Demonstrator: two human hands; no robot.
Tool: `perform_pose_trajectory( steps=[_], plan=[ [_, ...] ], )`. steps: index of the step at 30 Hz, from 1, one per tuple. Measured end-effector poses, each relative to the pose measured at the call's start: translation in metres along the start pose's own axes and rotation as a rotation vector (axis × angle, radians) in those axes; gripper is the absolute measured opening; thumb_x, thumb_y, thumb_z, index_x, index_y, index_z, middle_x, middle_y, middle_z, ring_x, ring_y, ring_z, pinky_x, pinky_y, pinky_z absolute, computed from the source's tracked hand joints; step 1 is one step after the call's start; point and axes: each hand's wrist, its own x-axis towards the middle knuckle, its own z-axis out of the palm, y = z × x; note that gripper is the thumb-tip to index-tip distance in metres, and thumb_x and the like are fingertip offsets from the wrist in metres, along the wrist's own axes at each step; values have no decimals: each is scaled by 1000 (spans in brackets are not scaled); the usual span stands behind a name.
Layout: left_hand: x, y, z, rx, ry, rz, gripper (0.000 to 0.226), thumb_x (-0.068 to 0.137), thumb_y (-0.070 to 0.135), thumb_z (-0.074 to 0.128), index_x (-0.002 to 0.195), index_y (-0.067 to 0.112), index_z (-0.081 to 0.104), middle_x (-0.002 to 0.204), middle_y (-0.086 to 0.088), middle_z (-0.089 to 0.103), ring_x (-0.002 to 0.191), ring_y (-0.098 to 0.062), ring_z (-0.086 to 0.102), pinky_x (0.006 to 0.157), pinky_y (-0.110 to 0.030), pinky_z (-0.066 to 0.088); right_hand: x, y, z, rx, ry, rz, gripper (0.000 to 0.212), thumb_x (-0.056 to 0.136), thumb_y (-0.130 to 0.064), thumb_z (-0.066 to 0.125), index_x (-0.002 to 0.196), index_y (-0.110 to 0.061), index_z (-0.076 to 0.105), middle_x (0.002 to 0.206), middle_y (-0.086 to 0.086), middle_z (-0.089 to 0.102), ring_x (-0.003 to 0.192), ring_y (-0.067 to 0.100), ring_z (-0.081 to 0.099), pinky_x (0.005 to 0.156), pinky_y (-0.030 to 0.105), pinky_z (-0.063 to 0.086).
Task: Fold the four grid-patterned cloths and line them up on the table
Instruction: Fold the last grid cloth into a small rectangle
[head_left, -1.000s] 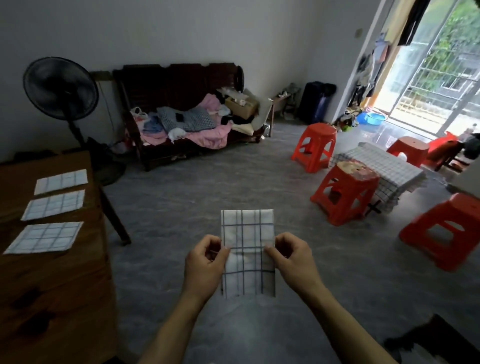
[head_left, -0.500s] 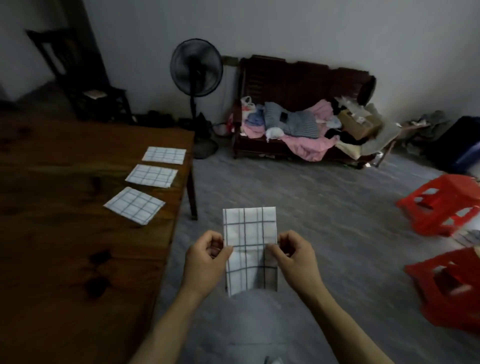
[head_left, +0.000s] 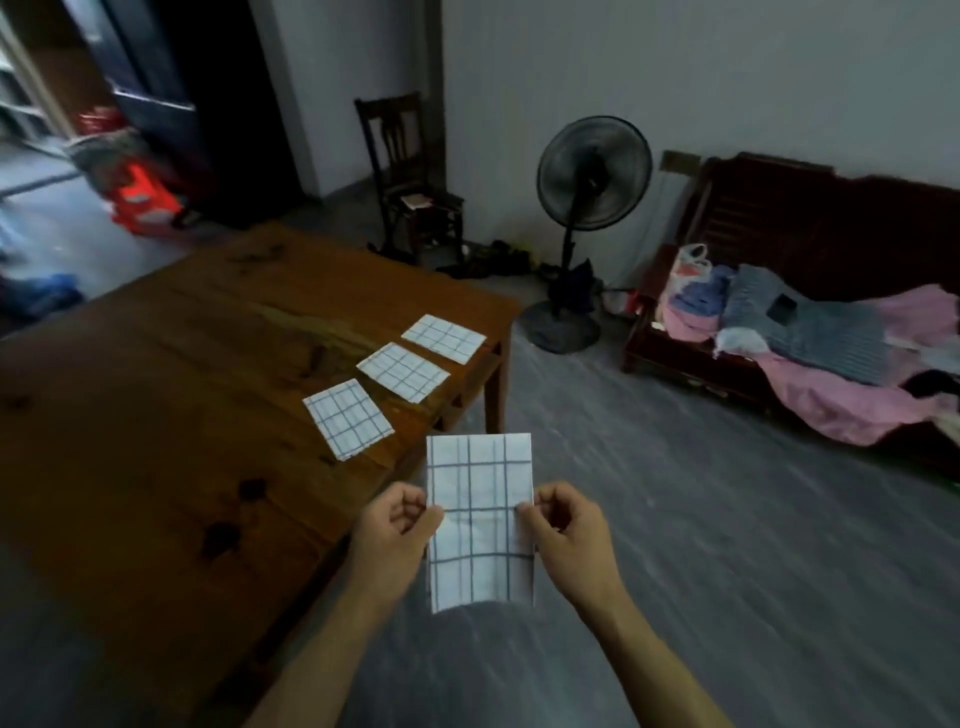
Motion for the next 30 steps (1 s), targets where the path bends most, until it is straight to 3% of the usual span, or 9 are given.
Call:
perform_pose_trajectory(
  steps=[4, 8, 12, 16, 20, 27, 30],
  plan=[
    [7, 9, -5, 15, 160, 7, 5, 88, 11, 69, 91, 14, 65, 85, -3, 72, 79, -11, 70, 61, -22, 55, 35, -5, 6, 30, -160, -48, 11, 90, -19, 66, 82, -13, 64, 74, 9, 64, 66, 20, 61, 63, 34, 55],
    [16, 2, -22, -11, 296, -14, 6, 87, 9, 70, 88, 13, 66, 83, -5, 71, 79, -16, 70, 67, -31, 59, 60, -9, 34, 41, -282, -89, 10, 90, -19, 67, 81, -14, 64, 72, 8, 63, 65, 21, 60, 63, 37, 55],
    [37, -14, -38, -62, 401, -40, 7, 86, 6, 70, 85, 11, 66, 78, -7, 71, 77, -22, 69, 68, -36, 58, 92, -16, 64, 0, -386, -137, 8, 91, -18, 67, 83, -16, 65, 75, 6, 65, 70, 21, 63, 67, 31, 55],
    [72, -22, -60, -89, 415, -57, 5, 88, 7, 69, 88, 12, 65, 84, -4, 72, 81, -16, 71, 66, -30, 59, 126, -27, 100, -30, -418, -164, 9, 92, -19, 66, 83, -17, 64, 75, 3, 65, 72, 17, 65, 68, 28, 57],
    [105, -26, -91, -102, 450, -69, 5, 88, 10, 68, 88, 14, 65, 83, 1, 73, 78, -10, 70, 57, -20, 53, 160, -40, 141, -66, -461, -180, 9, 92, -19, 64, 84, -16, 64, 80, 2, 66, 78, 16, 66, 73, 35, 59],
    [125, -47, -141, -128, 572, -165, 4, 89, 9, 67, 90, 12, 64, 85, -3, 72, 77, -11, 70, 59, -24, 50, 190, -50, 218, -103, -598, -215, 17, 92, -20, 62, 76, -17, 57, 81, 7, 63, 78, 18, 65, 71, 38, 58],
    [126, -57, -154, -137, 645, -228, 5, 89, 8, 66, 88, 12, 64, 85, -4, 71, 77, -16, 68, 59, -25, 48, 196, -47, 248, -124, -672, -203, 23, 92, -18, 62, 71, -20, 55, 75, 5, 61, 74, 15, 61, 71, 30, 54]
  ],
)
